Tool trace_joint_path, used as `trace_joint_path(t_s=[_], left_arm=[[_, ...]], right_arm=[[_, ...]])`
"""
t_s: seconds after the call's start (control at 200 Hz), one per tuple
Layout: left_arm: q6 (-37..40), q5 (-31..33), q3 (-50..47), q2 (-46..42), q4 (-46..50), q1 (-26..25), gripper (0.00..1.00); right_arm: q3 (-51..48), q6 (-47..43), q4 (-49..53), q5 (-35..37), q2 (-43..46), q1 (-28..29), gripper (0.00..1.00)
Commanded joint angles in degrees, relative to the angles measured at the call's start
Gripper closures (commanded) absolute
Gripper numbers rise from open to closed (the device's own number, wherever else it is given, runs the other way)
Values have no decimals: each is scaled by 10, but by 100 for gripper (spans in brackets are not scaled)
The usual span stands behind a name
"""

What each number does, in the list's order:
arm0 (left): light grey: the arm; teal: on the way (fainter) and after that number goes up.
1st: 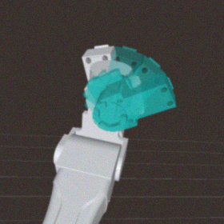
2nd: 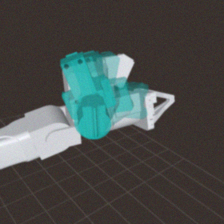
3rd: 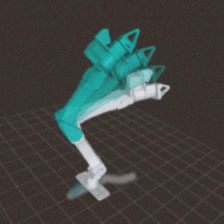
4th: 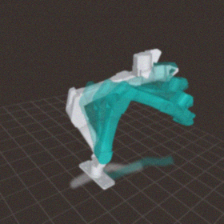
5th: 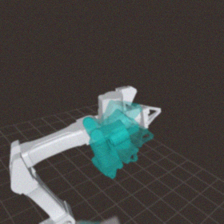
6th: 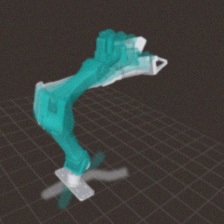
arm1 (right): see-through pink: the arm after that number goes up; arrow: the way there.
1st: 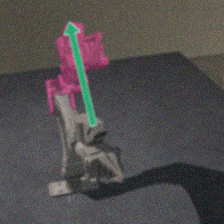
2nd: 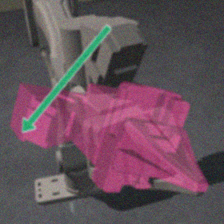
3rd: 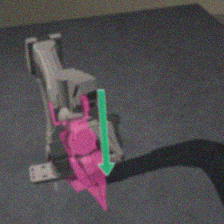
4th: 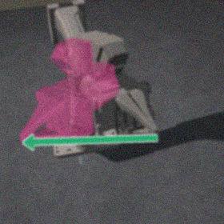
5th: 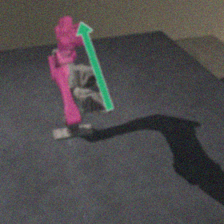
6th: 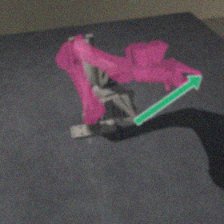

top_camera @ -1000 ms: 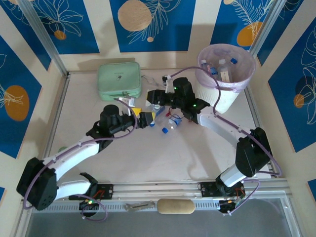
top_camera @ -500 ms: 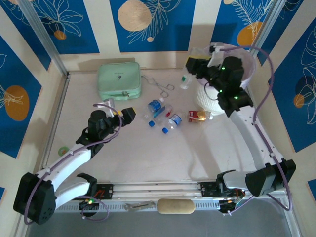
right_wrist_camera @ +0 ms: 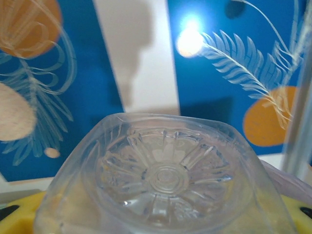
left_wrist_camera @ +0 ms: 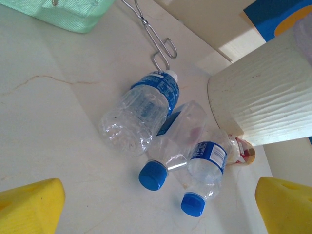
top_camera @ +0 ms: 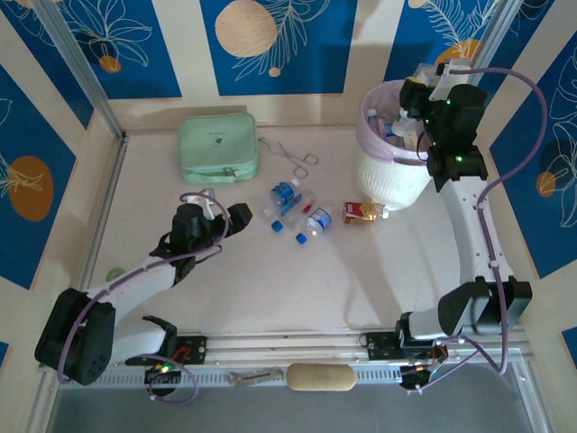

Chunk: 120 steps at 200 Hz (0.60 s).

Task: Put the plastic bottles in the bin

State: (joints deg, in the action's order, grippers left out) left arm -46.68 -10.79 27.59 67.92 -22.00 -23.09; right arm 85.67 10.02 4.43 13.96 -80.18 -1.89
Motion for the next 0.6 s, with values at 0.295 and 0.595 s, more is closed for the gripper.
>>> trace_joint_path(t_s=[0.295,0.595], left_arm=[[-2,-43,22,21,-26,3,1],[-1,-58,24,28,-30,3,1]], right_arm=[[13,35,65,14,-42,-79,44],[15,56,71,13,-50,-75,26]])
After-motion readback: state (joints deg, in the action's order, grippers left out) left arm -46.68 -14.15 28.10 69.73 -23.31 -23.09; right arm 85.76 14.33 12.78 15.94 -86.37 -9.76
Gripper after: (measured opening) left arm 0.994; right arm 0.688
